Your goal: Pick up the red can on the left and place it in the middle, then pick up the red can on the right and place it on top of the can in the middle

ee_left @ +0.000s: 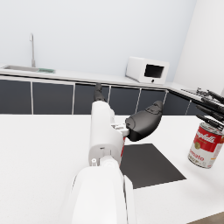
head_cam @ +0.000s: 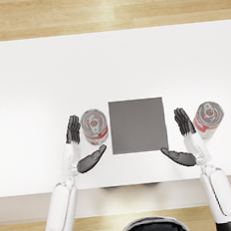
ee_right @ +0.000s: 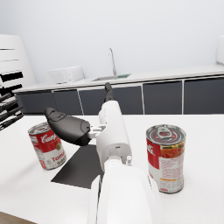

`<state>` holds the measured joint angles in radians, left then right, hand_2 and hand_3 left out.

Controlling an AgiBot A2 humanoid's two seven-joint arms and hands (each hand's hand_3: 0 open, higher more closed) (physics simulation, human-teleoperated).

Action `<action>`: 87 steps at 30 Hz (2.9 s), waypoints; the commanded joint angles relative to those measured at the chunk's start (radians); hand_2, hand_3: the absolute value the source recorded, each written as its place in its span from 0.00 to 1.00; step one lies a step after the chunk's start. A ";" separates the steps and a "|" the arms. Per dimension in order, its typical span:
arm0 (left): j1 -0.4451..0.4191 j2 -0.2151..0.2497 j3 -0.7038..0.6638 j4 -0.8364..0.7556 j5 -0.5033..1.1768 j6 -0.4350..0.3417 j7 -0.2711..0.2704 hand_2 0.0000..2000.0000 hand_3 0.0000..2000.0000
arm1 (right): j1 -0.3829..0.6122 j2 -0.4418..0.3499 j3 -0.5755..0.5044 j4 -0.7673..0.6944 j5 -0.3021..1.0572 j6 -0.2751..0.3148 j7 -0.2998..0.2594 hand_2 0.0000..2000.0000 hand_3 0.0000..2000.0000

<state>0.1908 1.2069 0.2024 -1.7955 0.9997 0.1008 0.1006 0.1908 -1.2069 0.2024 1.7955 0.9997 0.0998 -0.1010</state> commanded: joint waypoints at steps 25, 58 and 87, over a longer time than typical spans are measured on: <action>0.060 0.046 -0.051 0.050 0.044 -0.087 -0.087 0.00 0.00 | 0.009 -0.020 -0.083 0.036 0.044 -0.081 0.082 0.00 0.00; 0.161 0.158 0.014 0.541 0.380 -0.101 -0.101 0.00 0.00 | -0.006 -0.080 -0.271 -0.339 0.380 -0.105 0.101 0.00 0.00; 0.243 0.248 0.068 0.456 0.380 -0.124 -0.105 1.00 0.76 | 0.113 -0.129 -0.250 -0.286 0.380 -0.059 0.105 1.00 0.76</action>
<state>0.4064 1.4455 0.2360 -1.2542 1.3794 -0.0221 -0.0046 0.2774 -1.3382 -0.0560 1.4294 1.3797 0.0413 0.0047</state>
